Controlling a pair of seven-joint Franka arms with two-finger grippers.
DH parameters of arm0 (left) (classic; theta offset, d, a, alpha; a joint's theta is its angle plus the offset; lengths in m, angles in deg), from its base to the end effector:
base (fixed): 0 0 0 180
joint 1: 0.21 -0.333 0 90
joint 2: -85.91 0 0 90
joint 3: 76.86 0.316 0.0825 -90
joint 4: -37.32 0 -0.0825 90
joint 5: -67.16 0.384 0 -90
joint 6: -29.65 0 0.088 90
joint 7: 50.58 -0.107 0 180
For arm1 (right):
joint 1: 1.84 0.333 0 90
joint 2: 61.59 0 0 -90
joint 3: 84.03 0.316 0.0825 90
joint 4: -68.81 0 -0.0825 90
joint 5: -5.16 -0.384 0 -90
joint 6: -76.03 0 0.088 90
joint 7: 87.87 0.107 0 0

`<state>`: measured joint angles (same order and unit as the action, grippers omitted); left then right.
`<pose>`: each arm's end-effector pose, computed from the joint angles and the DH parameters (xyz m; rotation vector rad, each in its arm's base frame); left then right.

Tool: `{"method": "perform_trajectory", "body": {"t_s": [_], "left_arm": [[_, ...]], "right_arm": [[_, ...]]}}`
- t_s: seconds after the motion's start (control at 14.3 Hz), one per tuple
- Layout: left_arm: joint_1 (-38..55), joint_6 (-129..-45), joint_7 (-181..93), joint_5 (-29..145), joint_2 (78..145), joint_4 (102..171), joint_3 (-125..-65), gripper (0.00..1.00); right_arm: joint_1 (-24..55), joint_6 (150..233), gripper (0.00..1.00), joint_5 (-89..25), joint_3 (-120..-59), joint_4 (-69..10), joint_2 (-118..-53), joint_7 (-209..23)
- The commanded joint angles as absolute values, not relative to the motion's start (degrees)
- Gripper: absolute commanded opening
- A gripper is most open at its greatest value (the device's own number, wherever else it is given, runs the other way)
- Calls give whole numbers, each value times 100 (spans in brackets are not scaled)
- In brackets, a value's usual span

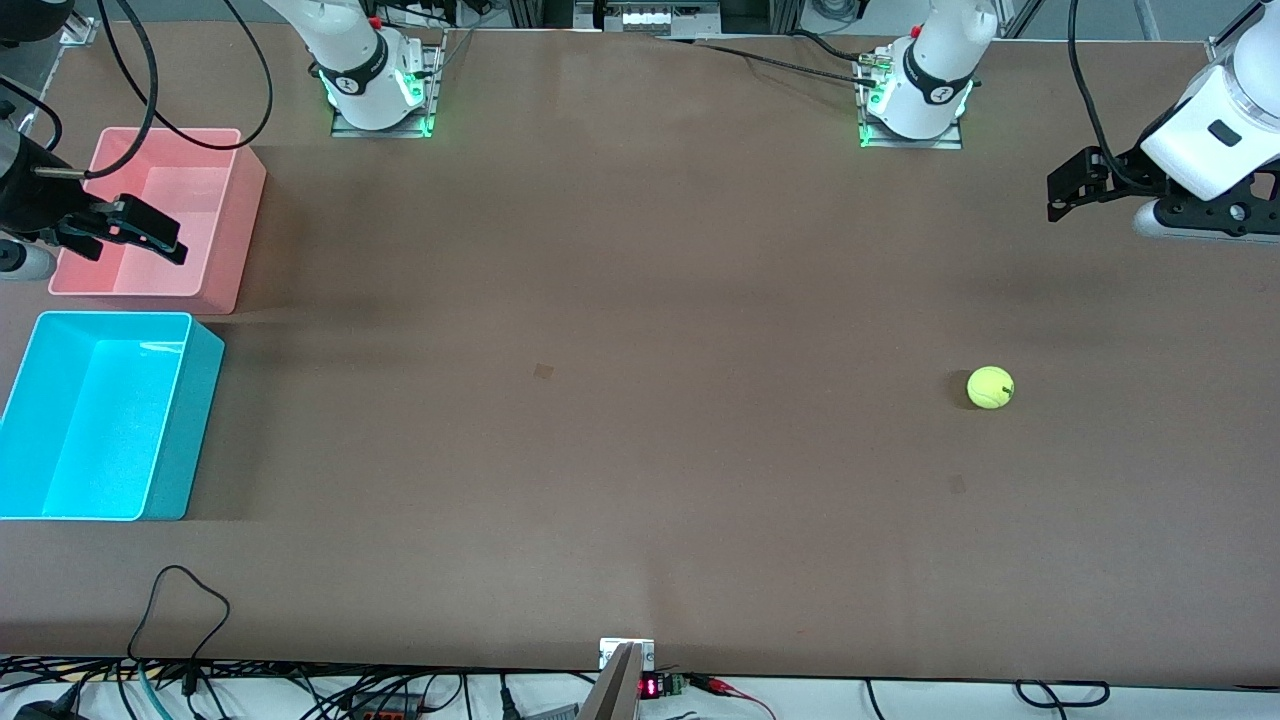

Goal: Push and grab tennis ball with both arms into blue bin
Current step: 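Move the left gripper toward the tennis ball while the right gripper nears the bins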

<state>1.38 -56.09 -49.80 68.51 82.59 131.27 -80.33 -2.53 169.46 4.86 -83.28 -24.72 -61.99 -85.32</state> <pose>0.5256 -0.0448 0.6174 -3.1054 0.1145 0.1305 0.5605 0.0011 0.5966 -3.1357 0.0687 0.0139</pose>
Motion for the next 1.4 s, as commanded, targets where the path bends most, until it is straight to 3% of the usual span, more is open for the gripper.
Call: {"method": "perform_trajectory", "body": {"t_s": [0.0,1.19,1.26,1.33], "left_arm": [[137,-5542,-4944,6778,8363,12926,-8029,100],[-39,-5446,-5031,6778,8934,12714,-8002,100],[-48,-5446,-5014,6743,8934,12714,-8002,97],[-48,-5446,-4996,6752,8934,12706,-8002,61]], "right_arm": [[-272,16946,100,481,-8289,-2471,-6150,-8488],[44,16876,100,463,-8271,-2506,-6686,-8541],[62,16876,100,481,-8271,-2515,-6686,-8532],[62,16876,100,481,-8271,-2532,-6695,-8523]]}}
